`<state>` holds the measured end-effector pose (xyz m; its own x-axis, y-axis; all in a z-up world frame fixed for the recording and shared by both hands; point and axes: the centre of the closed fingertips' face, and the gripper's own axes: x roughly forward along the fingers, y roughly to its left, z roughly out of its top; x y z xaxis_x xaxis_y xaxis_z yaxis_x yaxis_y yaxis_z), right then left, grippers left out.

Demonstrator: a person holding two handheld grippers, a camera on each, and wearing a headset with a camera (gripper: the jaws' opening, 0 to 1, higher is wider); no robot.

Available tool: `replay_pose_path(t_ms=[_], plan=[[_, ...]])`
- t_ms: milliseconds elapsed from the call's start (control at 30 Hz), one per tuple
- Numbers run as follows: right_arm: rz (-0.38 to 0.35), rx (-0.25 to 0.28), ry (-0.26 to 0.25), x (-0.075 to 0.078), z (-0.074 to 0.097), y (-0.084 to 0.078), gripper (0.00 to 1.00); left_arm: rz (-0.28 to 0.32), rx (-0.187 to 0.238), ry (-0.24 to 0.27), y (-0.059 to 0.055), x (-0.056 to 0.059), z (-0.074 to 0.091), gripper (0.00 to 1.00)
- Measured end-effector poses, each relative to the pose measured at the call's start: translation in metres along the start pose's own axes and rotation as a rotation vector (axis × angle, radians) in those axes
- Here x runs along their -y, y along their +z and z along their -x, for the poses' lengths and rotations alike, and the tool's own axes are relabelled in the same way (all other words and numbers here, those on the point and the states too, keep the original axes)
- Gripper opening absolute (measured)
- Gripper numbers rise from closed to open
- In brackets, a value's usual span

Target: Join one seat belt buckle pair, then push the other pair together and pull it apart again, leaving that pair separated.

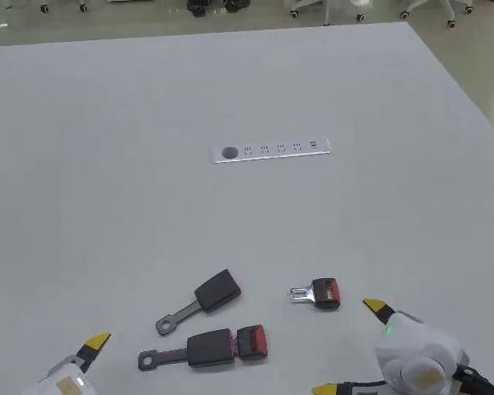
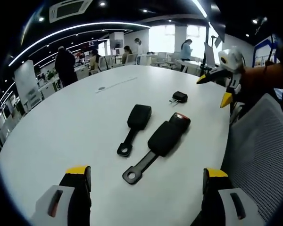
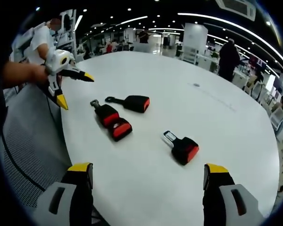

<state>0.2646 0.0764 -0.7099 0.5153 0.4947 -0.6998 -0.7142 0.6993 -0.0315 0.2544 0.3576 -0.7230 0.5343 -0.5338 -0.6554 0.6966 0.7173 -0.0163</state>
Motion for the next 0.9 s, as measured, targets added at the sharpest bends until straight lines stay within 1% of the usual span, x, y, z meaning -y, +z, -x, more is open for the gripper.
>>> replay_pose_path(t_ms=[100,200,367,467,567,600,667,767,900], plan=[[-0.005,-0.006,-0.006,-0.001,0.0,-0.002,0.99,-0.013,0.01,0.009,0.001,0.002,0.002,1.0],[-0.008,-0.015,-0.002,-0.001,-0.002,-0.007,0.99,-0.009,0.019,0.015,0.002,0.001,0.002,1.0],[0.002,-0.019,0.003,-0.004,-0.002,-0.007,0.99,0.001,0.027,0.03,-0.001,-0.004,0.003,1.0],[0.002,-0.016,0.003,-0.005,-0.002,-0.005,0.99,0.019,0.034,0.027,0.0,-0.003,0.003,1.0],[0.002,-0.014,0.001,-0.005,-0.003,-0.006,0.99,0.021,0.033,0.027,-0.002,-0.003,0.002,1.0],[0.01,-0.015,-0.018,-0.002,-0.004,-0.006,0.99,0.022,0.034,0.028,-0.002,-0.002,0.001,1.0],[0.023,-0.019,-0.04,0.002,-0.003,-0.007,0.99,0.02,0.028,0.027,-0.003,-0.001,0.001,1.0],[0.023,-0.025,-0.05,0.005,-0.003,-0.01,0.99,0.009,0.018,0.029,-0.004,0.0,0.001,1.0],[0.025,-0.037,-0.054,0.005,-0.003,-0.013,0.99,0.012,0.023,0.033,-0.002,-0.001,0.002,1.0]])
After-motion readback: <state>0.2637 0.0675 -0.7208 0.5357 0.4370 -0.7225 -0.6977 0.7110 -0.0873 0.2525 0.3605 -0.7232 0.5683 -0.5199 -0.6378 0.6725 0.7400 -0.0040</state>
